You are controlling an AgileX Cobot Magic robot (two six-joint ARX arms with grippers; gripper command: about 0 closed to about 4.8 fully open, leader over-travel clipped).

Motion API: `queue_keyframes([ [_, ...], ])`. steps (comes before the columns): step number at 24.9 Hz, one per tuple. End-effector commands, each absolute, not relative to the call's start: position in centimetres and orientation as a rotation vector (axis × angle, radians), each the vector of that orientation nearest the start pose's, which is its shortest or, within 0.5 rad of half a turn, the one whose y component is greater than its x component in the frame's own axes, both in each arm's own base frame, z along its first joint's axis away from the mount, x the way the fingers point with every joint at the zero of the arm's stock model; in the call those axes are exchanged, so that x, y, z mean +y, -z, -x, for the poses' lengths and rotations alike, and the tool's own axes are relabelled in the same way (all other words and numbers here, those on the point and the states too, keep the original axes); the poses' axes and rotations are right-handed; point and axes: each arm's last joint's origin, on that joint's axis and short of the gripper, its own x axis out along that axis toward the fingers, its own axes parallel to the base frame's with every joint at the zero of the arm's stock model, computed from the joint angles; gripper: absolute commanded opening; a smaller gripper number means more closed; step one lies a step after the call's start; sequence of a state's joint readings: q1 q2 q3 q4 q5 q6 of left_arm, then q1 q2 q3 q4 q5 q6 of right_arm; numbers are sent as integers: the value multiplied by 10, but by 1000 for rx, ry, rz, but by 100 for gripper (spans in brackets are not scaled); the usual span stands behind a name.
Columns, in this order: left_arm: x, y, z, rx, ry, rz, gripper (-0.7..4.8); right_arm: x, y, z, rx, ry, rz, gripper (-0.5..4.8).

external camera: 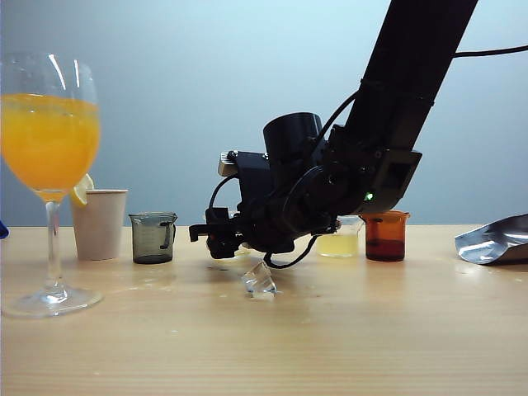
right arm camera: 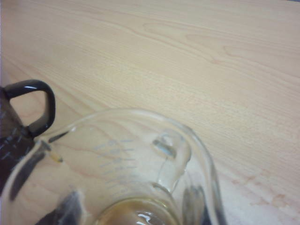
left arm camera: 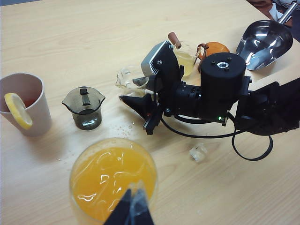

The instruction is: Pick up the second measuring cup from the left, pour the orange juice inside into the goblet, and finally put the measuring cup back in its original place.

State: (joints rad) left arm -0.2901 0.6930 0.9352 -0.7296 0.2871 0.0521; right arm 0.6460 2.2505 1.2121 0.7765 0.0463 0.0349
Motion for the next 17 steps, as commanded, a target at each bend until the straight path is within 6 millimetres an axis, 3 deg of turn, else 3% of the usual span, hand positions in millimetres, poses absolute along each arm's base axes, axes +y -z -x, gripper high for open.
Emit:
queue_keyframes([
  [1,-44,-346,-117,470,581,-50,-6,273,-106,-365,250,-589,55,86],
  [5,-44,-346,-117,470,581,-50,-6,273,-106,-364,250,-593,54,240],
  [7,-44,-346,-117,470,580,-50,-6,274,-106,-364,251,-607,51,369],
  [8,-44,-346,-117,470,580,-50,-6,274,-106,-364,255,-624,41,400],
  [10,-44,-346,-117,471,580,-50,-6,274,-106,-364,260,-639,30,432],
  [17,-44,-346,-117,470,581,-50,-6,273,-122,-358,347,-628,55,427],
])
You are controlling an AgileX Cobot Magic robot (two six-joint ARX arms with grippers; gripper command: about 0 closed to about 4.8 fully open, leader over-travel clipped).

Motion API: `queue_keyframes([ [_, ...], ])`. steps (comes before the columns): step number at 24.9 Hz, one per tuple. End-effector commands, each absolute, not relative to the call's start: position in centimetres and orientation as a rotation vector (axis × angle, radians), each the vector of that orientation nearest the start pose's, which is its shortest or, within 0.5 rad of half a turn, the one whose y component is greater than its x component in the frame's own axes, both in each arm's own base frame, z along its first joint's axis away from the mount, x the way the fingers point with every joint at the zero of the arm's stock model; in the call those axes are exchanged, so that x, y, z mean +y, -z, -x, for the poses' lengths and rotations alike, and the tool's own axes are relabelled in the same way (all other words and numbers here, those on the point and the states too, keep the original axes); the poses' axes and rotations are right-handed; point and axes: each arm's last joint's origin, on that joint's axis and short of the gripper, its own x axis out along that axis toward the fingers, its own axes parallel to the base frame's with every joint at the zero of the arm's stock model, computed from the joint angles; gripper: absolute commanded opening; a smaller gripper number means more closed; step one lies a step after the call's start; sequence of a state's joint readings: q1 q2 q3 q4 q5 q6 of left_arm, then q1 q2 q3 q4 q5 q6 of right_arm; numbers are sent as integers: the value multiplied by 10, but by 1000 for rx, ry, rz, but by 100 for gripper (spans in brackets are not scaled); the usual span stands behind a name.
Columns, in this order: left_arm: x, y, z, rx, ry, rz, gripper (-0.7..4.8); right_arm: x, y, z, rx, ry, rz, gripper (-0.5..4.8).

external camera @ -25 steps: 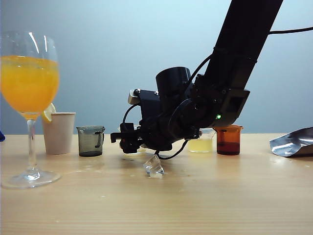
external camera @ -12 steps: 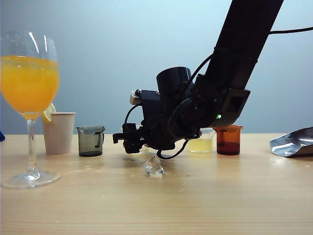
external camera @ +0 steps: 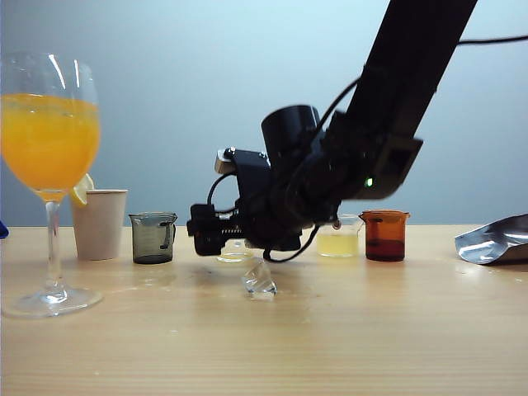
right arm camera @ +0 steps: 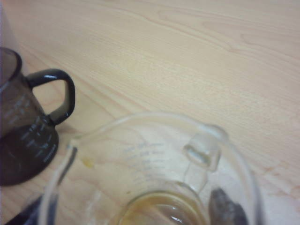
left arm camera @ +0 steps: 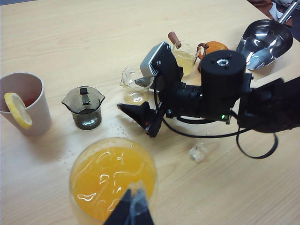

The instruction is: Pick up the second measuring cup from the left, pour the orange juice inside into the goblet, and finally put the measuring cup back in its original place.

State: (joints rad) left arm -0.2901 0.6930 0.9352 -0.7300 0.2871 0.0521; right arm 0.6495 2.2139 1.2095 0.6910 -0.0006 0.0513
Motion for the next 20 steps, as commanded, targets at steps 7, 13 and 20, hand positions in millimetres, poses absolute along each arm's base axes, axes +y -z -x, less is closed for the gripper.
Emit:
queue_keyframes([
  [7,-44,-346,-117,470,583,-45,-6,271,-133,-353,385,-627,67,428],
  [13,-44,-346,-116,472,586,-40,-6,254,-136,-335,424,-540,52,427],
  [20,-44,-348,-113,459,629,-30,-6,238,-165,-290,426,-621,44,244],
])
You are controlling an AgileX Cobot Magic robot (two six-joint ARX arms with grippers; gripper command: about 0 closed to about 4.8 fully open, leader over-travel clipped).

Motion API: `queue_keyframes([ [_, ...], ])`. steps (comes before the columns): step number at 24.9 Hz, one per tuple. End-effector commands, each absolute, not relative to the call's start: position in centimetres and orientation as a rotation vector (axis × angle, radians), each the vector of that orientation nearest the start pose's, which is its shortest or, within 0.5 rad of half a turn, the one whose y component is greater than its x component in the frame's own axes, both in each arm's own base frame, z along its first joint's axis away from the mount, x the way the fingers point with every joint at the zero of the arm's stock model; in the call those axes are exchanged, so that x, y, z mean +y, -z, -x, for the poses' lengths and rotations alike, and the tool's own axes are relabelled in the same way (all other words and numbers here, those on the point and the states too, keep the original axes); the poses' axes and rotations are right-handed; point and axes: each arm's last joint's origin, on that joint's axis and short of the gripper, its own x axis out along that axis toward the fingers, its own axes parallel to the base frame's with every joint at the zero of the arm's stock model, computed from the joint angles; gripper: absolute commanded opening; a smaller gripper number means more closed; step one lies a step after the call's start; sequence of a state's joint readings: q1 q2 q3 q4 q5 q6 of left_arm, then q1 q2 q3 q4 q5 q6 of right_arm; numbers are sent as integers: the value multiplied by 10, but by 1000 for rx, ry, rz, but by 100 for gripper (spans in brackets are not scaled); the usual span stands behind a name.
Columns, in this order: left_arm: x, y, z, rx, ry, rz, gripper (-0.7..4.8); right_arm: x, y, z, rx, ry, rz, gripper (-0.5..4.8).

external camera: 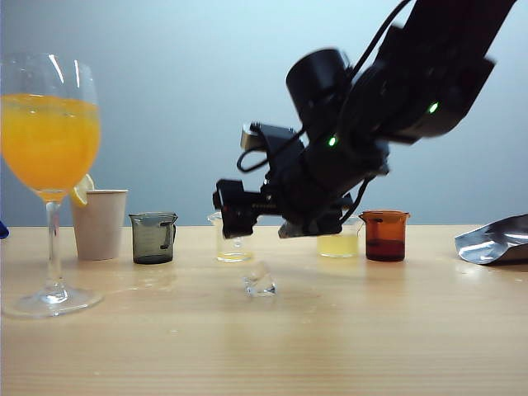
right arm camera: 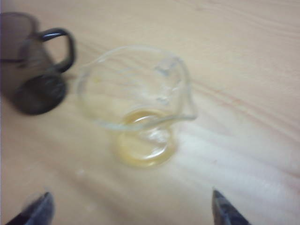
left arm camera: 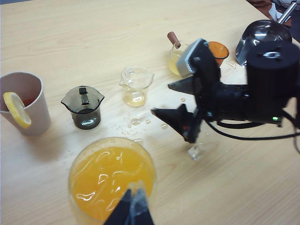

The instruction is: Pick up the second measuring cup from the left, pour the orange juice inside into the goblet, and finally put the measuring cup back in its original place.

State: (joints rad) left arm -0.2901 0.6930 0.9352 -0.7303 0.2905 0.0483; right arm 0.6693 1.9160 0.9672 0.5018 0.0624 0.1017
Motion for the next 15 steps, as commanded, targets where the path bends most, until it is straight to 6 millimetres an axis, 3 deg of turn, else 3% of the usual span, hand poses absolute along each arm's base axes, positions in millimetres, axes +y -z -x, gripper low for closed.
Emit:
queue_keyframes([
  [1,-43,-348,-112,450,629,-31,-6,233,-176,-280,427,-649,42,-8],
  [5,-40,-353,-99,398,626,-29,-6,230,-200,-261,448,-704,44,-8],
  [8,-34,-359,-80,344,613,53,-6,220,-230,-243,448,-724,44,-8],
  [11,-27,-365,-58,233,614,57,-6,199,-265,-223,346,-732,18,-8],
  [15,-16,-352,-33,148,501,87,-6,157,-296,-185,284,-713,23,-7],
])
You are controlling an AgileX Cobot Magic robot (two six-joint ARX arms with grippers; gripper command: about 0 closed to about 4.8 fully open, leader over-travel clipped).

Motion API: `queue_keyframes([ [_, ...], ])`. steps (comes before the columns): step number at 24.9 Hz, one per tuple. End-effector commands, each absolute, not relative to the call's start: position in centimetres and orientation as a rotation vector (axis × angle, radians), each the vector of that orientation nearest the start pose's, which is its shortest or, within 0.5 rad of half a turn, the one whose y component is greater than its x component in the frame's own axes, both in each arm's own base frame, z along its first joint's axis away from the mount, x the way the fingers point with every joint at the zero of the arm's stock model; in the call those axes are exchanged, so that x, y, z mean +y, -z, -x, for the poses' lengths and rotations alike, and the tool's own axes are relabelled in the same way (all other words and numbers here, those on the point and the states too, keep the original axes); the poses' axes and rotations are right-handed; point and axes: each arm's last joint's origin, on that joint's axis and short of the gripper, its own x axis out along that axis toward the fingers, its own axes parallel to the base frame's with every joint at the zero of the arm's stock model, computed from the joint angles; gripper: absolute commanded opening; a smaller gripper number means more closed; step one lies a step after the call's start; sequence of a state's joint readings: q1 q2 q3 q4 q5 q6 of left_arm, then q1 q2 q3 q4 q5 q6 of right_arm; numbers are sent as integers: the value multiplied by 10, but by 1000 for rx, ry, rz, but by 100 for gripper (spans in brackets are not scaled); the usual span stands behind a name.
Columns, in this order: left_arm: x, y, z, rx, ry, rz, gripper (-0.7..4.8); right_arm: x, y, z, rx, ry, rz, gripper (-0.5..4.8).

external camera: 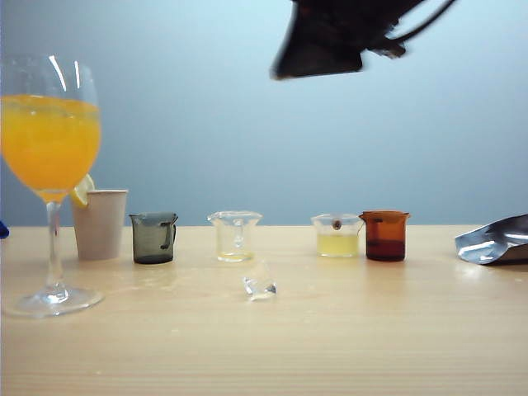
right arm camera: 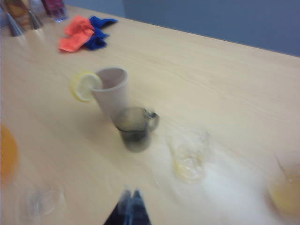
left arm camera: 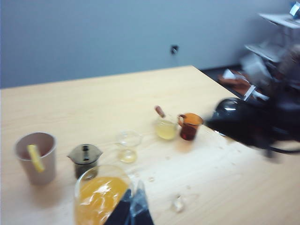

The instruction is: Pick up the second measuring cup from the left, pour the orange juice inside into the goblet, and finally put the measuring cup back in its original place.

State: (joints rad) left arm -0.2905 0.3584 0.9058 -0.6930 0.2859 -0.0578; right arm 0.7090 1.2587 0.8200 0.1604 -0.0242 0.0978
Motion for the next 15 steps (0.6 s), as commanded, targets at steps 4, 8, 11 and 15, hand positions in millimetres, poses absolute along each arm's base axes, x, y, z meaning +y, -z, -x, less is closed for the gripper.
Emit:
queue_keyframes([
  [4,-11,-322,-19,91,462,212,-6,115,-308,-142,214,-700,1,-7],
  [8,-11,-294,-18,40,465,240,-6,82,-300,-103,192,-665,9,-7],
  [11,-17,-267,-38,96,459,237,-6,60,-279,-77,189,-645,11,-7],
  [15,-22,-242,-56,108,444,236,-6,45,-257,-60,115,-610,-33,-6],
])
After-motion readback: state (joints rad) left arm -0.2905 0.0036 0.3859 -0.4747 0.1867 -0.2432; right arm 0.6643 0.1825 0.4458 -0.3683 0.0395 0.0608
